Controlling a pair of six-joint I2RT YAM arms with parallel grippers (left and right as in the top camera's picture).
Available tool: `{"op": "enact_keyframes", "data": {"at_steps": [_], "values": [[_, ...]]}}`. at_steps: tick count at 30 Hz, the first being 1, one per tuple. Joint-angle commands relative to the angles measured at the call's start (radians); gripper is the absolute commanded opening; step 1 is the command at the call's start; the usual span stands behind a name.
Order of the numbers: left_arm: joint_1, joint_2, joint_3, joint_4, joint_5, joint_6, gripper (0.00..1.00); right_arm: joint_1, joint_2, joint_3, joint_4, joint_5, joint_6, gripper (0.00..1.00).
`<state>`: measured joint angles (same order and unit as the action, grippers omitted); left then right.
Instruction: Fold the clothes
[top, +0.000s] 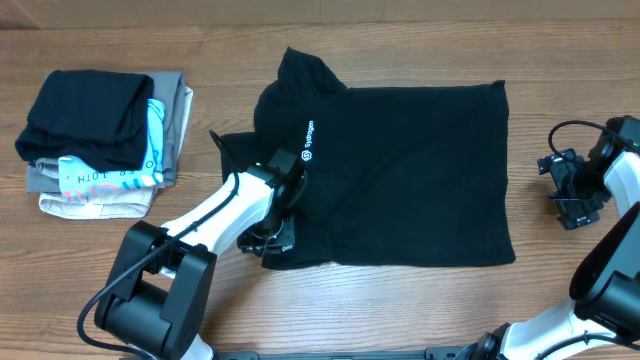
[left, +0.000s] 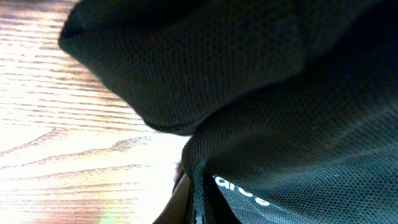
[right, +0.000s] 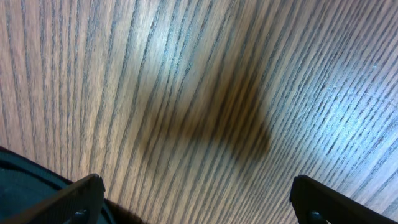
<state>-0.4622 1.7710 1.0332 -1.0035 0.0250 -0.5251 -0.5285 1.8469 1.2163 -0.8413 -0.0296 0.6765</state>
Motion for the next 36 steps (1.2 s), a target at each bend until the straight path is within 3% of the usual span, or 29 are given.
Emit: {"op": "enact_keyframes", "data": {"at_steps": [1, 8, 19, 29, 36], "values": [[0.005, -0.022, -0.005, -0.019, -0.007, -0.007, 0.04, 0.003, 0.001, 0.014, 0.003, -0.002, 0.002, 1.0], [0.003, -0.022, -0.021, -0.072, -0.006, -0.045, 0.04, 0.003, 0.001, 0.014, 0.003, -0.002, 0.002, 1.0], [0.004, -0.022, -0.221, 0.033, 0.01, -0.171, 0.04, 0.003, 0.001, 0.014, 0.003, -0.002, 0.002, 1.0], [0.005, -0.064, -0.243, -0.039, 0.074, -0.182, 0.05, 0.003, 0.001, 0.014, 0.003, -0.002, 0.002, 1.0], [0.005, -0.256, -0.243, -0.132, 0.045, -0.195, 0.27, 0.003, 0.001, 0.014, 0.003, -0.002, 0.002, 1.0]]}}
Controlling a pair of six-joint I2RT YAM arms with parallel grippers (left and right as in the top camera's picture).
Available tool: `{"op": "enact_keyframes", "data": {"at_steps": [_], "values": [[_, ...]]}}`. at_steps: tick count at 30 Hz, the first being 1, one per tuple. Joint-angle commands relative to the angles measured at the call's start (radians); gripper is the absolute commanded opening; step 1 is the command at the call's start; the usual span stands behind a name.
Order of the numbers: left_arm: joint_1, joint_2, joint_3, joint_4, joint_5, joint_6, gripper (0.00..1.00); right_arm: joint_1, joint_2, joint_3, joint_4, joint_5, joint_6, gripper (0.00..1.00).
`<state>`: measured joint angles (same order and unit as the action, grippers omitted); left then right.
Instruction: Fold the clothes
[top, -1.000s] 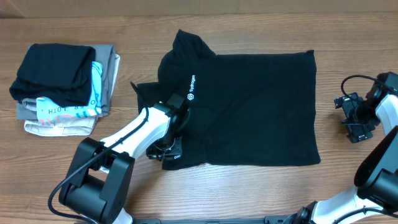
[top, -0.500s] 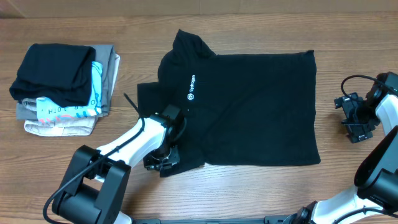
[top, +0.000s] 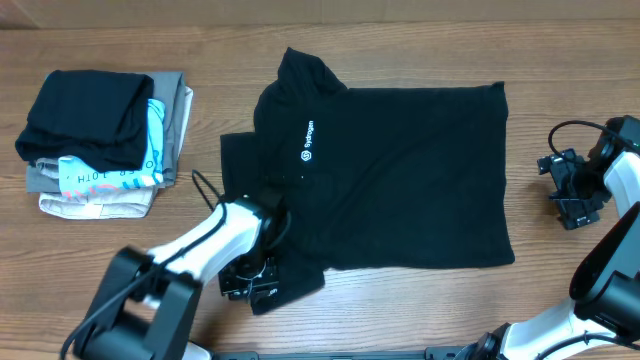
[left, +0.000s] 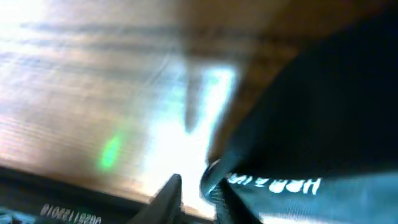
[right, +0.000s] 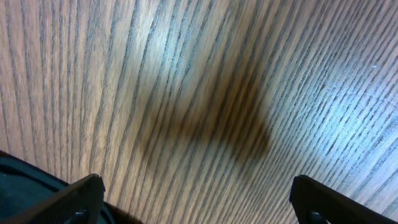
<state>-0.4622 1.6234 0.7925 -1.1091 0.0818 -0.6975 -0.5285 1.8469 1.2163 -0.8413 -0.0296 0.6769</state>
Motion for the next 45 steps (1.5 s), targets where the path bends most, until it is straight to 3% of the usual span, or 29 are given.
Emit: {"op": "enact_keyframes", "data": {"at_steps": [1, 4, 9, 10, 13, 18, 26, 35, 45], "values": [[0.005, -0.142, -0.002, -0.039, -0.013, -0.023, 0.3, 0.003, 0.001, 0.014, 0.003, -0.002, 0.001, 1.0], [0.005, -0.229, -0.002, -0.058, -0.011, -0.025, 0.35, 0.003, 0.001, 0.014, 0.003, -0.002, 0.001, 1.0], [0.005, -0.302, -0.002, -0.015, -0.011, -0.024, 0.33, 0.003, 0.001, 0.014, 0.003, -0.002, 0.001, 1.0], [0.004, -0.304, -0.003, 0.002, -0.011, -0.024, 0.29, 0.003, 0.001, 0.014, 0.003, -0.002, 0.001, 1.0], [0.003, -0.301, -0.029, 0.097, 0.029, -0.024, 0.04, 0.003, 0.001, 0.014, 0.003, -0.002, 0.001, 1.0], [0.003, -0.275, -0.109, 0.286, 0.115, -0.024, 0.04, 0.003, 0.001, 0.014, 0.003, -0.002, 0.001, 1.0], [0.003, -0.188, -0.165, 0.369, 0.137, -0.034, 0.05, 0.003, 0.001, 0.014, 0.003, -0.002, 0.001, 1.0], [0.003, -0.02, -0.184, 0.277, 0.156, -0.059, 0.04, 0.003, 0.001, 0.014, 0.003, -0.002, 0.001, 1.0], [0.003, -0.026, -0.173, 0.227, 0.147, -0.034, 0.04, 0.003, 0.001, 0.014, 0.003, -0.002, 0.001, 1.0]]}}
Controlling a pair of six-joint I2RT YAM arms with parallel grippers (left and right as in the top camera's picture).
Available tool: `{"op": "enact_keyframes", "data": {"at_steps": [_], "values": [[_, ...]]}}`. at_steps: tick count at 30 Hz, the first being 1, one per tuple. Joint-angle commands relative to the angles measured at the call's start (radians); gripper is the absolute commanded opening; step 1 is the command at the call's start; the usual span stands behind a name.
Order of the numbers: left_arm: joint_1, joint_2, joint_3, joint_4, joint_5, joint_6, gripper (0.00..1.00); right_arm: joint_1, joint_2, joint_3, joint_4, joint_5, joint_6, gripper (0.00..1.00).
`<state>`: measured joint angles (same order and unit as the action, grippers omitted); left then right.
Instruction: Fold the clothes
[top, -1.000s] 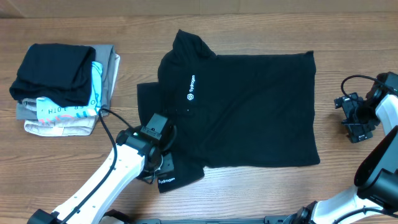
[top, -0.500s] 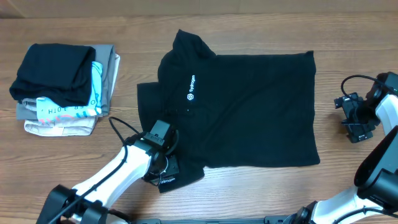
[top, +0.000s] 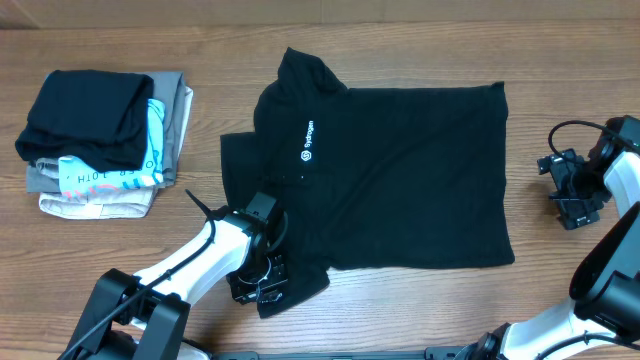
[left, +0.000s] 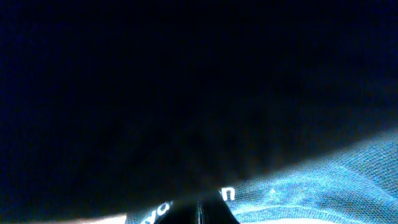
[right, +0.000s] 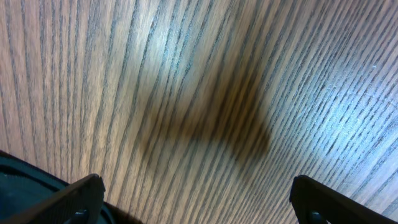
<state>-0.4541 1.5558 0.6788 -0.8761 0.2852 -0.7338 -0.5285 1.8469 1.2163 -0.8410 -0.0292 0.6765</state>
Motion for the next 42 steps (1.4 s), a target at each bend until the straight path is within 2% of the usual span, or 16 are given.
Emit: {"op": "enact_keyframes", "data": {"at_steps": [1, 6, 10, 14, 17, 18, 19, 20, 21, 24, 29, 42], "values": [[-0.004, 0.041, -0.056, -0.005, -0.056, 0.005, 0.04, 0.003, 0.001, 0.014, 0.002, -0.003, 0.002, 1.0], [-0.005, 0.04, -0.046, -0.001, -0.055, 0.016, 0.04, 0.003, 0.001, 0.014, 0.008, 0.0, 0.0, 1.0], [-0.004, 0.039, -0.046, -0.002, -0.048, 0.024, 0.04, 0.003, 0.001, 0.014, 0.153, -0.026, 0.002, 1.0], [-0.005, 0.039, -0.046, 0.013, -0.048, 0.032, 0.04, 0.005, 0.001, 0.014, 0.07, -0.164, -0.006, 1.0], [-0.005, 0.039, -0.046, 0.016, -0.048, 0.039, 0.04, 0.004, 0.001, 0.014, -0.005, -0.331, -0.148, 0.98], [-0.005, 0.039, -0.046, 0.017, -0.048, 0.039, 0.04, 0.005, 0.001, 0.014, -0.023, -0.382, -0.209, 0.76], [-0.005, 0.039, -0.046, 0.017, -0.048, 0.039, 0.04, 0.014, 0.001, 0.014, -0.037, -0.424, -0.261, 0.59], [-0.005, 0.039, -0.046, 0.018, -0.048, 0.039, 0.04, 0.023, 0.0, 0.015, -0.054, -0.463, -0.303, 0.37], [-0.005, 0.039, -0.046, 0.018, -0.048, 0.039, 0.04, 0.036, 0.0, 0.015, -0.079, -0.508, -0.344, 0.23], [-0.005, 0.039, -0.046, 0.023, -0.049, 0.039, 0.04, 0.074, 0.0, 0.014, -0.154, -0.518, -0.397, 0.04], [-0.004, 0.039, -0.046, 0.027, -0.049, 0.05, 0.04, 0.143, 0.0, -0.013, -0.265, -0.333, -0.372, 0.04], [-0.004, 0.039, -0.046, 0.05, -0.049, 0.076, 0.1, 0.189, 0.0, -0.181, -0.25, -0.013, -0.184, 0.04]]}}
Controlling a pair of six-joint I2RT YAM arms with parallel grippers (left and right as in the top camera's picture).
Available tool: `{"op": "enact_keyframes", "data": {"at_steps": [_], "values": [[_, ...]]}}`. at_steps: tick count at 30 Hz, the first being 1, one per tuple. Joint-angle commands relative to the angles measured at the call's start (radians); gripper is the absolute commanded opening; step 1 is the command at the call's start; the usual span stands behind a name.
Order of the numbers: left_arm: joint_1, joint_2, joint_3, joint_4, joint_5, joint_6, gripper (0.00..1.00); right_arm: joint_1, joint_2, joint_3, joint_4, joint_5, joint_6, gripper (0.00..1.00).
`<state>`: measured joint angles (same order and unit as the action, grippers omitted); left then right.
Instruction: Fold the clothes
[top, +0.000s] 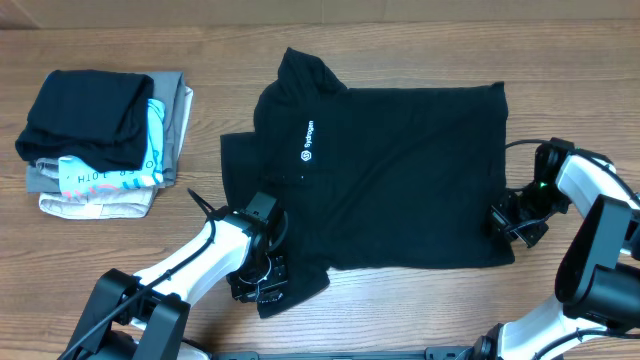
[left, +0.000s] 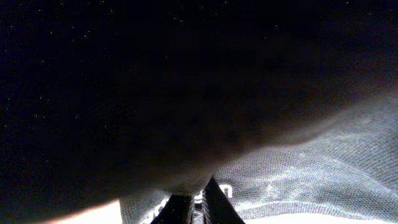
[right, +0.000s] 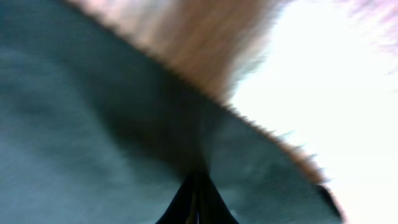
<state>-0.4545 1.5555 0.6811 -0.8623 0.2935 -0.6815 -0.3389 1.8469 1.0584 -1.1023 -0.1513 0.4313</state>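
A black polo shirt (top: 400, 170) with a small white logo lies spread on the wooden table, collar at the upper left. My left gripper (top: 258, 287) sits at the near-left sleeve (top: 298, 284), shut on its fabric; in the left wrist view its fingers (left: 198, 208) pinch dark cloth. My right gripper (top: 503, 222) is at the shirt's right hem. Its wrist view is blurred, but the shirt fabric (right: 93, 124) fills it and the fingers (right: 196, 199) meet in a point on the cloth.
A stack of folded clothes (top: 100, 140) sits at the far left of the table, black piece on top. Bare wooden table (top: 400, 310) runs along the near edge below the shirt.
My right gripper was open over bare wood far to the right; now it is at the shirt's right hem, shut on the cloth. The left gripper and the sleeve have not moved.
First my left gripper held the near-left sleeve bunched against the shirt body. Then the sleeve lay drawn out toward the near left, the gripper still on it, and it stayed so. The right gripper rested open at the right until now, when it grips the hem.
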Motion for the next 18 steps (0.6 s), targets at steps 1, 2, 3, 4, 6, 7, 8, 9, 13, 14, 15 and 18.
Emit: {"op": "enact_keyframes", "data": {"at_steps": [1, 2, 3, 4, 6, 7, 8, 9, 13, 14, 15, 18], "values": [[-0.004, 0.039, -0.048, 0.037, -0.058, 0.024, 0.11, -0.001, 0.0, -0.031, 0.025, 0.146, 0.084, 0.04], [-0.004, 0.039, -0.048, 0.038, -0.058, 0.024, 0.11, -0.001, 0.0, -0.038, 0.039, 0.169, 0.101, 0.04], [-0.004, 0.039, -0.048, 0.04, -0.058, 0.024, 0.13, -0.001, 0.0, -0.044, 0.056, 0.18, 0.101, 0.04], [-0.004, 0.039, -0.048, 0.04, -0.058, 0.024, 0.14, -0.004, 0.0, -0.053, 0.076, 0.182, 0.101, 0.04], [-0.004, 0.039, -0.048, 0.04, -0.065, 0.024, 0.16, -0.012, 0.002, -0.06, 0.095, 0.186, 0.101, 0.04], [-0.003, 0.039, -0.048, 0.04, -0.065, 0.024, 0.17, -0.021, 0.005, -0.062, 0.103, 0.191, 0.101, 0.04], [-0.001, 0.039, -0.048, 0.04, -0.066, 0.024, 0.17, -0.031, 0.008, -0.063, 0.109, 0.196, 0.102, 0.04], [0.003, 0.039, -0.048, 0.039, -0.067, 0.024, 0.17, -0.049, 0.013, -0.063, 0.121, 0.212, 0.102, 0.04], [0.016, 0.039, -0.048, 0.04, -0.067, 0.024, 0.18, -0.109, 0.016, -0.064, 0.172, 0.217, 0.105, 0.04], [0.018, 0.039, -0.048, 0.04, -0.067, 0.024, 0.18, -0.122, 0.016, -0.064, 0.185, 0.217, 0.105, 0.04], [0.018, 0.039, -0.048, 0.042, -0.067, 0.024, 0.18, -0.13, 0.016, -0.064, 0.197, 0.217, 0.105, 0.04], [0.018, 0.039, -0.048, 0.049, -0.067, 0.024, 0.22, -0.14, 0.016, -0.064, 0.238, 0.218, 0.104, 0.04]]}}
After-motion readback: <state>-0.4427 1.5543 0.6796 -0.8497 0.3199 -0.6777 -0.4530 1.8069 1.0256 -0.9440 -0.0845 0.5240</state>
